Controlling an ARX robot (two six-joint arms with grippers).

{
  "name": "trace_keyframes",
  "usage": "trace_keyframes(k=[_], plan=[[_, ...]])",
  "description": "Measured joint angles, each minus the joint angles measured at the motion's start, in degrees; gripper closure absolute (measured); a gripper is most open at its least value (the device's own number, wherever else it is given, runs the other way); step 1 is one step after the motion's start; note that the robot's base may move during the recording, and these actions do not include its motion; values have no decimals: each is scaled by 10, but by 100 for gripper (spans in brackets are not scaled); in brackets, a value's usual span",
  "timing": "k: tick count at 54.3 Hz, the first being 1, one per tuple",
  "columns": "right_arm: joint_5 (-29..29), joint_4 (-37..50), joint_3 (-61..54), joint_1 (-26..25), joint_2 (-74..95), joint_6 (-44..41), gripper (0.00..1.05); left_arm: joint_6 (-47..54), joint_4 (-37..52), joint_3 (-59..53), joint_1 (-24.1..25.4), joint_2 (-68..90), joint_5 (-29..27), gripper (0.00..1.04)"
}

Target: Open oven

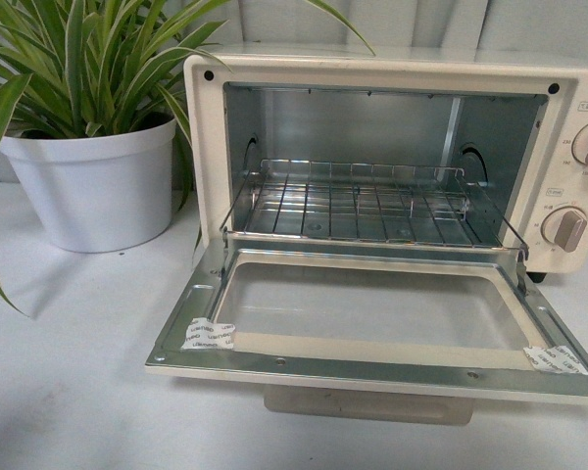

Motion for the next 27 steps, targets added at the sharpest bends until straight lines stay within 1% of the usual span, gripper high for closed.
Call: trace_keyframes(k=[4, 7, 9, 17, 18, 20, 21, 22, 24, 25, 27], plan=[[-1, -10, -16, -7, -50, 5, 9, 0, -42, -7, -4, -77, -15, 7], [9, -16, -23, -9, -79, 7, 9, 0, -45, -12, 2, -109, -12, 7], [17, -21, -26, -8, -93, 4, 9, 0, -45, -13, 4, -115, -12, 7], [17, -21, -27, -6, -105, 2, 9, 9, -42, -15, 9, -120, -5, 7], [26, -19, -29, -3, -106, 2, 10, 11, -38, -17, 10, -123, -3, 9], [70, 6, -42, 11, -121, -7, 14, 36, -30, -24, 24, -133, 29, 16], [109, 28, -55, 21, -132, -12, 17, 47, -30, -25, 29, -137, 36, 18], [137, 45, -67, 28, -145, -17, 21, 57, -31, -29, 38, -145, 46, 21], [142, 60, -81, 23, -162, -22, 26, 80, -38, -33, 59, -159, 70, 28], [134, 66, -89, 12, -173, -24, 30, 83, -40, -33, 64, -162, 75, 30], [132, 71, -95, -7, -185, -27, 35, 95, -47, -35, 87, -173, 94, 37]])
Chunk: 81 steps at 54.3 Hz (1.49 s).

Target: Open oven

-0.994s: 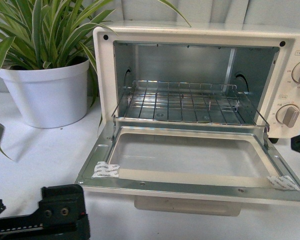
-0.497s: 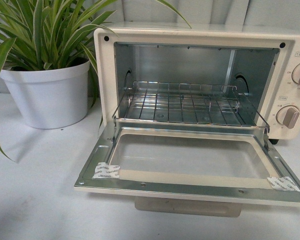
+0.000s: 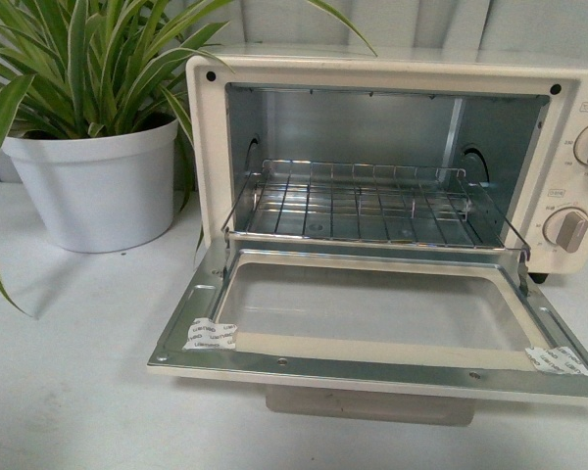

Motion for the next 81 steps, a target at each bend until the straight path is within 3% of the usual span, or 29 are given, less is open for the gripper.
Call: trace_keyframes(k=[6, 21, 23, 26, 27, 31, 63, 65, 81], plan=[[8, 8, -16, -29, -16, -5, 55, 15, -16, -5, 48, -23, 50, 55], [2, 16, -50, -30, -37, -9, 99, 23, -35, -29, 140, -68, 137, 101], [2, 17, -54, -30, -40, -10, 104, 26, -35, -29, 148, -69, 143, 101], [2, 18, -58, -30, -43, -10, 104, 27, -40, -29, 175, -76, 177, 101], [2, 18, -60, -30, -45, -10, 104, 28, -43, -29, 200, -79, 216, 101], [2, 19, -66, -30, -52, -10, 104, 27, -45, -29, 245, -80, 233, 101], [2, 24, -99, -30, -82, -10, 104, 28, -45, -29, 248, -81, 240, 101], [2, 24, -99, -30, -82, -11, 97, 28, -45, -29, 248, -81, 240, 98], [2, 24, -99, -30, -82, -11, 28, 28, -45, -29, 248, -81, 240, 28]])
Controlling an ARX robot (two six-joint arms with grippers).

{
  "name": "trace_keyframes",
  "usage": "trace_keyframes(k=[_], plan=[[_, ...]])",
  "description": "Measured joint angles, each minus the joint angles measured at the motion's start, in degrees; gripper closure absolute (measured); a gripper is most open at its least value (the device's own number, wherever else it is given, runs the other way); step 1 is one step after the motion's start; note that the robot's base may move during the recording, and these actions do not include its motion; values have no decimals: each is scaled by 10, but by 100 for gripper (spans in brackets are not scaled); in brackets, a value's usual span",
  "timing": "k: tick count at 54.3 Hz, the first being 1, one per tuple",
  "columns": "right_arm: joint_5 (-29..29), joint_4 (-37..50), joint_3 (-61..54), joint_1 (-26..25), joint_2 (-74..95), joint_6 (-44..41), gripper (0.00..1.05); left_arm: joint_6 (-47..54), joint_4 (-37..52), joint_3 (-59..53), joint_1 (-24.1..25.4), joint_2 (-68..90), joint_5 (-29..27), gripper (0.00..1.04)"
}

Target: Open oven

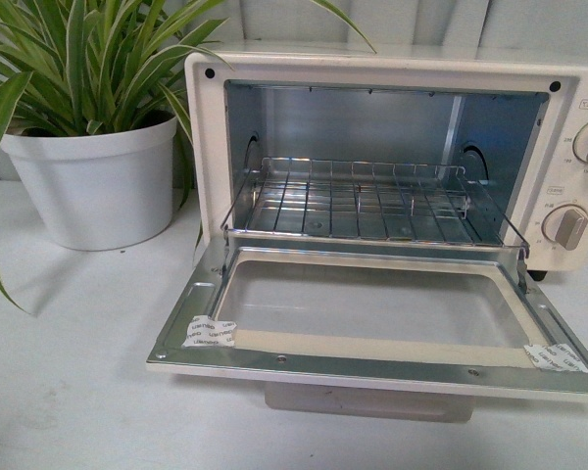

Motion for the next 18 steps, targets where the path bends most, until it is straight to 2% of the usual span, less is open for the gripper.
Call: trace_keyframes(k=[4, 6, 18], plan=[[0, 0, 0, 0, 0, 0, 12, 0, 0, 0, 0, 0, 0, 12], [0, 0, 0, 0, 0, 0, 7, 0, 0, 0, 0, 0, 0, 5], [0, 0, 0, 0, 0, 0, 9, 1, 0, 0, 0, 0, 0, 6]])
